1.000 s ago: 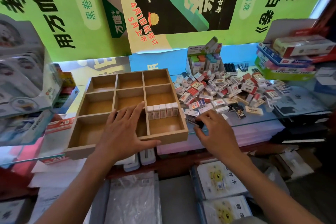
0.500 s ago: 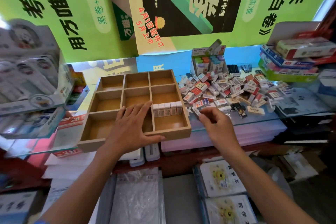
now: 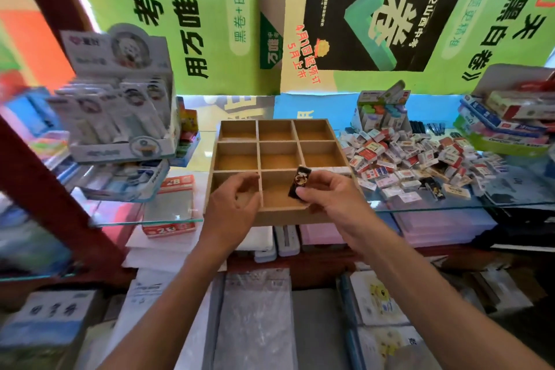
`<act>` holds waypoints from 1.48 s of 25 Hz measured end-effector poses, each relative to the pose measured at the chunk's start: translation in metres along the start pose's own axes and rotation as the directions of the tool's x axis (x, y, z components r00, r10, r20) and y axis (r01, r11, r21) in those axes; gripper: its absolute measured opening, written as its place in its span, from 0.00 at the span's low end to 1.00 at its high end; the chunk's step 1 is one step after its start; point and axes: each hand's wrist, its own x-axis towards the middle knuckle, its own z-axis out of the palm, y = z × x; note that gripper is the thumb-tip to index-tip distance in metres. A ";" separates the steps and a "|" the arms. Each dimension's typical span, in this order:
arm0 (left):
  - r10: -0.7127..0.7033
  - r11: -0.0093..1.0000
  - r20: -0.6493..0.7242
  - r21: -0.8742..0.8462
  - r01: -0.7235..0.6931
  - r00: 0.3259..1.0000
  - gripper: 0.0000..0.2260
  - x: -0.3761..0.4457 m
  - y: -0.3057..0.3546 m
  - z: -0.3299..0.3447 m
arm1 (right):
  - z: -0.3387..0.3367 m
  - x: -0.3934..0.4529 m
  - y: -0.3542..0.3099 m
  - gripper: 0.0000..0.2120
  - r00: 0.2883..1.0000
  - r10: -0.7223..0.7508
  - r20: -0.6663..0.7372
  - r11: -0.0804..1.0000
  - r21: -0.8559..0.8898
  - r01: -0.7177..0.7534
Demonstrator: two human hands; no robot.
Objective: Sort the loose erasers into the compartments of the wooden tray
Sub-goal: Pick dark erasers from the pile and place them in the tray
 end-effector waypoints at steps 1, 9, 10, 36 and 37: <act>-0.005 1.000 0.024 0.024 0.004 1.000 0.14 0.000 -0.002 -0.006 | 0.006 0.007 -0.004 0.12 0.999 -0.042 -0.018 0.991 -0.125 0.039; -0.056 0.979 0.115 0.203 0.031 0.992 0.16 0.005 -0.005 -0.018 | 0.037 0.058 -0.023 0.12 0.952 -0.225 0.209 0.478 -0.827 0.295; -0.051 0.979 0.106 0.200 0.029 0.993 0.15 0.007 -0.005 -0.016 | 0.039 0.062 -0.019 0.13 0.955 -0.222 0.195 0.495 -0.821 0.283; -0.154 0.962 0.122 0.244 0.121 0.980 0.12 0.046 -0.006 0.014 | 0.028 0.088 0.016 0.03 0.813 -0.464 0.352 0.252 -0.827 0.503; -0.156 0.964 0.115 0.236 0.125 0.981 0.12 0.046 -0.006 0.014 | 0.026 0.089 0.017 0.03 0.820 -0.455 0.348 0.273 -0.822 0.500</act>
